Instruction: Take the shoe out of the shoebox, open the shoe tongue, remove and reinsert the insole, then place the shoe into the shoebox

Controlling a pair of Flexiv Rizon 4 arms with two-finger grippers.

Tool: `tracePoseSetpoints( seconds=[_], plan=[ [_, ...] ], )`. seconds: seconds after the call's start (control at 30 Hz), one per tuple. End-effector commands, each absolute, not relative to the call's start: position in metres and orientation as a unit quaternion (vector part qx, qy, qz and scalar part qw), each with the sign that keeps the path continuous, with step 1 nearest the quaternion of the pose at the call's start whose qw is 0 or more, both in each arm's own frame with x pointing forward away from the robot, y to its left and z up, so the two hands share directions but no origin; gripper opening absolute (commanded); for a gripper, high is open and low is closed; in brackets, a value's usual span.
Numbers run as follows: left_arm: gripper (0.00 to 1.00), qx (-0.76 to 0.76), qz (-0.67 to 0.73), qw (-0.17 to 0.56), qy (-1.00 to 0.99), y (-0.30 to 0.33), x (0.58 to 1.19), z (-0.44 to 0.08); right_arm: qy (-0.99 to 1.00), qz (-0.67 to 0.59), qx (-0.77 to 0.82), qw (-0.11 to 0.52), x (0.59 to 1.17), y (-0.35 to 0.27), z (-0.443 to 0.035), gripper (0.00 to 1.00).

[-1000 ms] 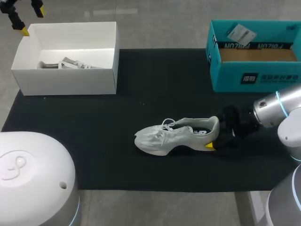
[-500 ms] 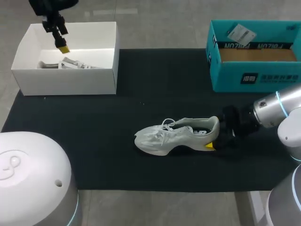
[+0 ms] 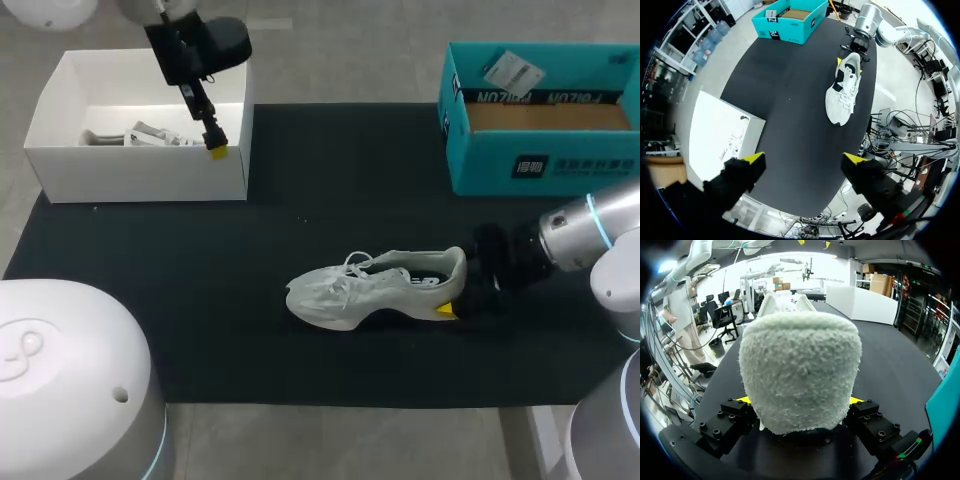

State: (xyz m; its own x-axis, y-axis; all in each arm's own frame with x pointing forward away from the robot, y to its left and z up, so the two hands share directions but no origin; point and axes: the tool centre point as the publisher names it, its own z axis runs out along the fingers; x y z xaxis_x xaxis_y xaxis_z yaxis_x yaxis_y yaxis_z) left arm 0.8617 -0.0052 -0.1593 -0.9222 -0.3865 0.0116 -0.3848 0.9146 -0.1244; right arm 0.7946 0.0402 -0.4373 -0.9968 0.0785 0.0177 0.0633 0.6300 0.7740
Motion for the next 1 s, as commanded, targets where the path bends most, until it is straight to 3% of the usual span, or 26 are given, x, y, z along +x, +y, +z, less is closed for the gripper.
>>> tracePoseSetpoints(
  seconds=[0.03, 1.0],
  plan=[
    [1.00, -0.195, -0.059, 0.003, 0.979, -0.023, 0.859, -0.167, 0.903, 0.428, 0.040, 0.010, 0.796, 0.043, -0.441, 0.00],
    [1.00, -0.186, -0.055, -0.001, 0.981, -0.034, 0.853, -0.170, 0.903, 0.428, 0.040, 0.010, 0.796, 0.043, -0.441, 0.00]
  ],
)
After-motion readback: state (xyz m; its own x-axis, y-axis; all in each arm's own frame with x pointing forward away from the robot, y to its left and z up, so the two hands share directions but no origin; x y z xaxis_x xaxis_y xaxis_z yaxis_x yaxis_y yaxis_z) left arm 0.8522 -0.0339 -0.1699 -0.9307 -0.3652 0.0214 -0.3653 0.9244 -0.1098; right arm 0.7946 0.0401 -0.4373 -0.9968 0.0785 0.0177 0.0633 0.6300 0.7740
